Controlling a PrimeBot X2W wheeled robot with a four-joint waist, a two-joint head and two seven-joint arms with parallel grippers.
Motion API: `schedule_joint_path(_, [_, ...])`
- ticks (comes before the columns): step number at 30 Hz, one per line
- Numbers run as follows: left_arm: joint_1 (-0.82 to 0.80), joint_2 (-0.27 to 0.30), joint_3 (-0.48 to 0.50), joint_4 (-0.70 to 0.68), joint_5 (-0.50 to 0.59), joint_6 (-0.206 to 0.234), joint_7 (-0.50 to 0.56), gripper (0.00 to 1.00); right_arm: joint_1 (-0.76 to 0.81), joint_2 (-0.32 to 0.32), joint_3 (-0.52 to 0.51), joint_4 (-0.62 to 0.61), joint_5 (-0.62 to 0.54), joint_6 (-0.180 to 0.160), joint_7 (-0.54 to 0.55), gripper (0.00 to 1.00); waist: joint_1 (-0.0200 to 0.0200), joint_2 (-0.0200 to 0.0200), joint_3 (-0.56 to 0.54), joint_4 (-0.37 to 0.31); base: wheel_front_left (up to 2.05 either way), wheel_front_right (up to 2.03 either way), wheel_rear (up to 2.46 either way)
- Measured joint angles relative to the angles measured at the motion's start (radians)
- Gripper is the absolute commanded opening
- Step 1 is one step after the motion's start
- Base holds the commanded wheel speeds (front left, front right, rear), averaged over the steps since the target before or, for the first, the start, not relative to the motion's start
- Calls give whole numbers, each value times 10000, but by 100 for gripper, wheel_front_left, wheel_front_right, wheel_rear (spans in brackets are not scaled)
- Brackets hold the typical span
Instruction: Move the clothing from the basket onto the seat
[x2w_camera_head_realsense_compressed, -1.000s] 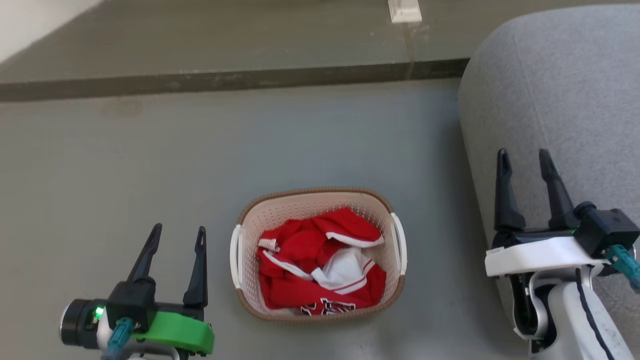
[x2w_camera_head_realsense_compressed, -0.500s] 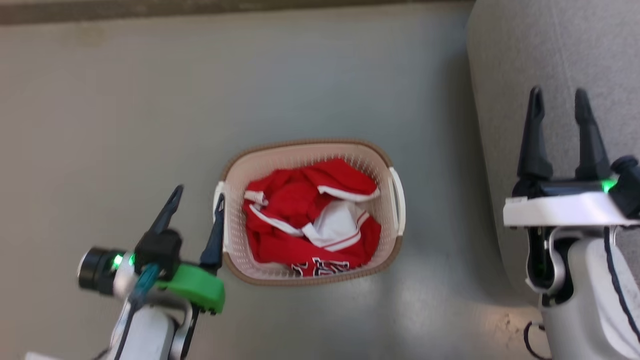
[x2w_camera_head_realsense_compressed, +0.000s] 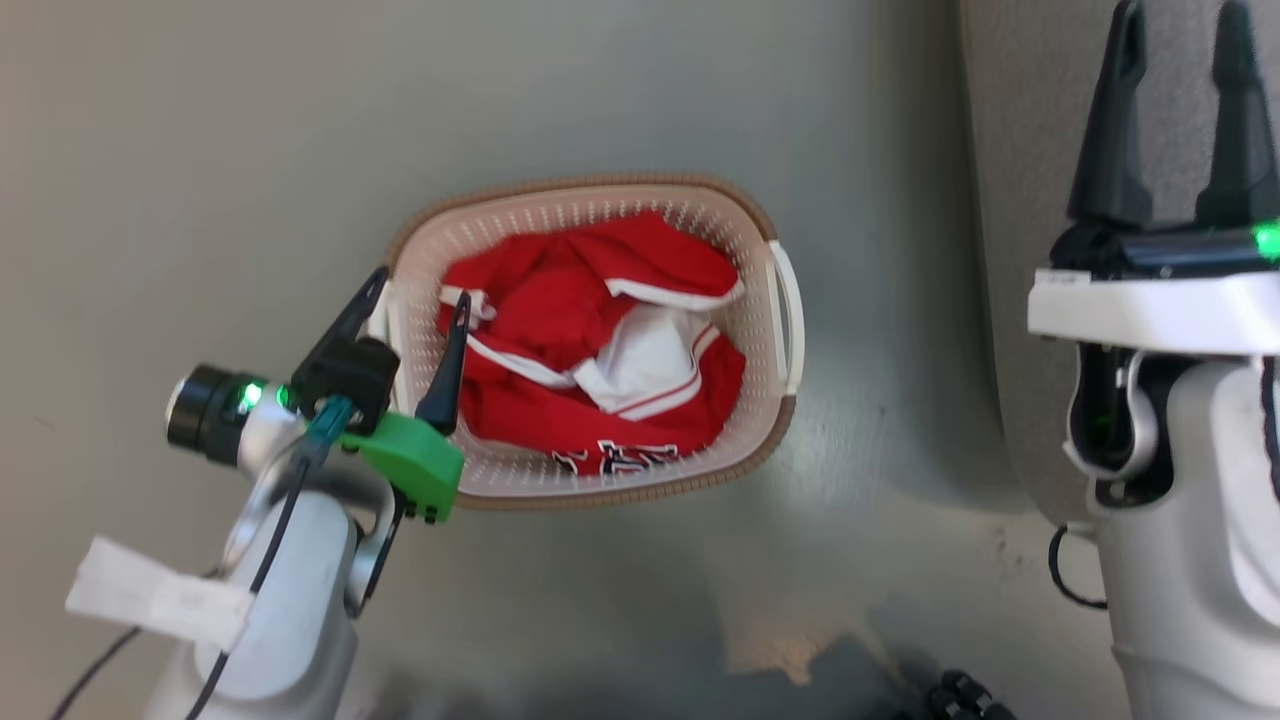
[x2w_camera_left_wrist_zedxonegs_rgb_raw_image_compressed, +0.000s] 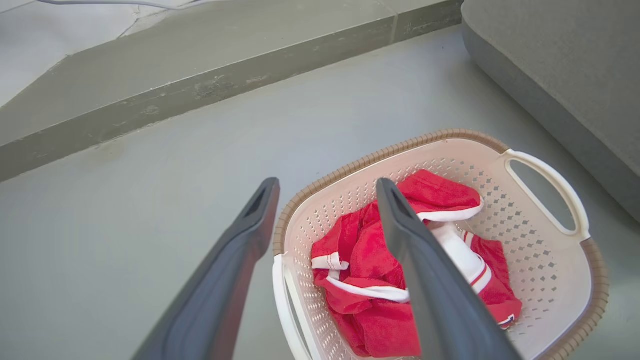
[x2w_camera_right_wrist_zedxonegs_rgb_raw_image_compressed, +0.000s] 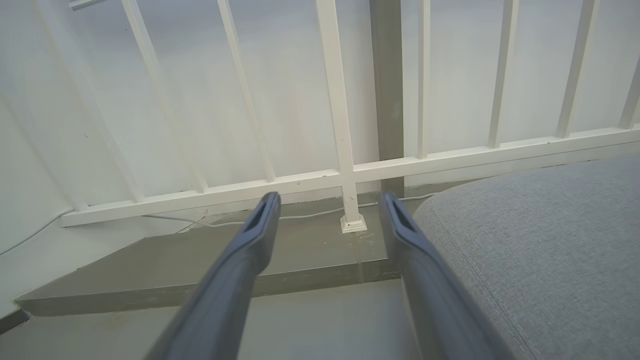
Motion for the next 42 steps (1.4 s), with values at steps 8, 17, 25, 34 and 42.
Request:
schedule_joint_path(8, [-1297, 217, -476, 782, 445, -385, 428, 100, -791, -27, -176, -286, 15, -2, 0, 100, 0, 0, 1148, -189, 0, 0, 0])
schedule_joint_path(17, [-2632, 272, -894, 1522, 918, -621, 600, 100, -1674, -35, -288, -550, 50, -2, 0, 100, 0, 0, 2430, -418, 0, 0, 0])
schedule_joint_path(25, [-3016, 247, -1693, 2568, 1290, -809, 650, 100, -1977, -36, -382, -502, 188, -4, 0, 100, 0, 0, 3266, -632, 0, 0, 0])
schedule_joint_path(34, [-3266, 209, -2481, 3616, 1398, -895, 1143, 100, -2205, -36, -295, -407, 341, -19, 0, 100, -1, 0, 3542, -788, 0, 0, 0])
schedule_joint_path(42, [-3933, 265, -2719, 4311, 1467, -899, 1664, 100, -2261, -40, -52, -405, 560, -92, 0, 100, -1, 0, 3753, -1010, 0, 0, 0])
